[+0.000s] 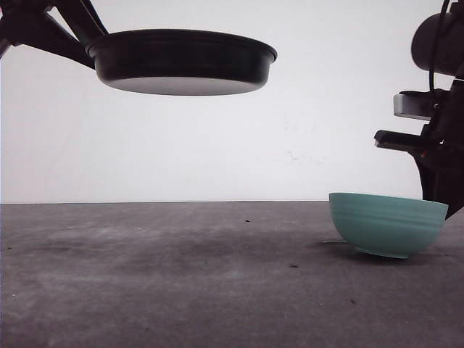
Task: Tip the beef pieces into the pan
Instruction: 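Lower the empty bowl onto the table and open the right gripper, then lower the pan onto the table with the left gripper and release the handle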
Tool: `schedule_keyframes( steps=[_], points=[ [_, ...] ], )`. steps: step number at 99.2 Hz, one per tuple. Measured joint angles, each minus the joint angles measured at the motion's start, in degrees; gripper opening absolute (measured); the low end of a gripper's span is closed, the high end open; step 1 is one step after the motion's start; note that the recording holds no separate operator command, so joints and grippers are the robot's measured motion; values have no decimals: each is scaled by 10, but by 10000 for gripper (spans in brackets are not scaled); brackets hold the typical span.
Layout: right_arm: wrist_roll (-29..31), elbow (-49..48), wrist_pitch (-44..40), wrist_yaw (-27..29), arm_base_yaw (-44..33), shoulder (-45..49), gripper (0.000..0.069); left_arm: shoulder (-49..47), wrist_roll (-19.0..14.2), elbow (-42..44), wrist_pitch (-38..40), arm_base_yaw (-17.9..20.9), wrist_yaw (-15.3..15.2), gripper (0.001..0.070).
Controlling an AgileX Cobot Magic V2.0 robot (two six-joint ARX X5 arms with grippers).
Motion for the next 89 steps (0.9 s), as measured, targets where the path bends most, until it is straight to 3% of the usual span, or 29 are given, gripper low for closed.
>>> schedule_keyframes(
  steps=[6,10,24,30,37,50,58,69,74,80,89],
  points=[
    [0,0,1,0,2,0,26,0,1,0,0,0,0,55],
    [0,-2,1,0,3,0,66,0,2,0,0,0,0,55],
    [0,-5,-10,-21,3,-4,391,0,5,0,1,0,-1,55],
    [0,-5,-13,-36,3,-17,483,0,5,0,2,0,-5,55],
    [0,-6,-13,-44,3,-51,529,1,6,0,5,0,-12,55],
    [0,7,-17,-47,3,-140,549,15,7,0,22,0,-17,55],
    [0,36,-28,-68,3,-204,507,35,7,0,32,0,-19,55],
    [-3,62,-50,-108,18,-302,196,72,8,0,56,0,-24,55],
    [-4,65,-56,-119,33,-348,99,92,8,0,73,0,-26,55],
    [-4,66,-73,-120,51,-393,45,116,9,0,94,0,-29,55],
    [1,66,-111,-121,70,-449,19,155,8,0,126,1,-31,55]
  ],
)
